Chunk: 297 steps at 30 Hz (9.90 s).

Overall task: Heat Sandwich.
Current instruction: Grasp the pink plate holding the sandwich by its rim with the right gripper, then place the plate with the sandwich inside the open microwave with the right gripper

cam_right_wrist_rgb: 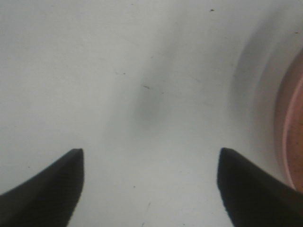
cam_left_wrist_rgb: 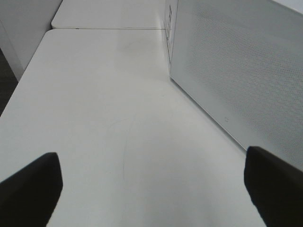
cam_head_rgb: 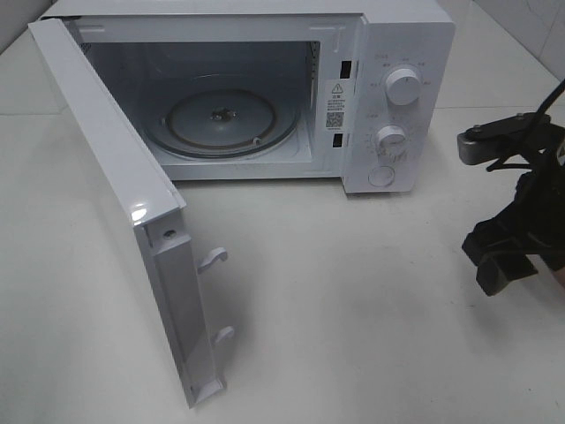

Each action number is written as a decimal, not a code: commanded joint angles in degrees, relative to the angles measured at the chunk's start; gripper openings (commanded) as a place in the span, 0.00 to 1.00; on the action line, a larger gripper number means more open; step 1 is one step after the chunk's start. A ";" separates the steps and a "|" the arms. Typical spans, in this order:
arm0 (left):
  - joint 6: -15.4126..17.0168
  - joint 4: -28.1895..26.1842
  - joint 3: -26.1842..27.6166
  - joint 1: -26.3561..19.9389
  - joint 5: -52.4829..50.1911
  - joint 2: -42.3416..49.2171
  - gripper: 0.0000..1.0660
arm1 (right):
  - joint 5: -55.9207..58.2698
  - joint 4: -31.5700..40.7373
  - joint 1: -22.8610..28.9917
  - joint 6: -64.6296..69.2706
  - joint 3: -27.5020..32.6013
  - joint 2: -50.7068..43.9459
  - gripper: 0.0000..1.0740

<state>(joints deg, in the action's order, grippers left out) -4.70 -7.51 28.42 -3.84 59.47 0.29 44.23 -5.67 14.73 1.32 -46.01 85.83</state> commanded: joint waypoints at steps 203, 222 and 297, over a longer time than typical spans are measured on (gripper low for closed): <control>0.11 -0.17 -0.06 0.06 -0.11 1.43 0.92 | 4.93 -25.50 45.32 0.97 6.59 -6.47 0.00; 0.11 -0.17 -0.06 0.06 -0.11 1.43 0.92 | -1.83 -25.50 45.15 -8.48 6.59 -6.47 0.00; 0.11 -0.17 -0.06 0.06 -0.11 1.43 0.92 | -22.40 -2.58 23.89 -83.82 -1.49 1.03 0.00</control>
<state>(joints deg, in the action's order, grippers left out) -4.70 -7.51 28.42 -3.84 59.47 0.29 23.43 -8.37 38.90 -81.47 -46.01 86.29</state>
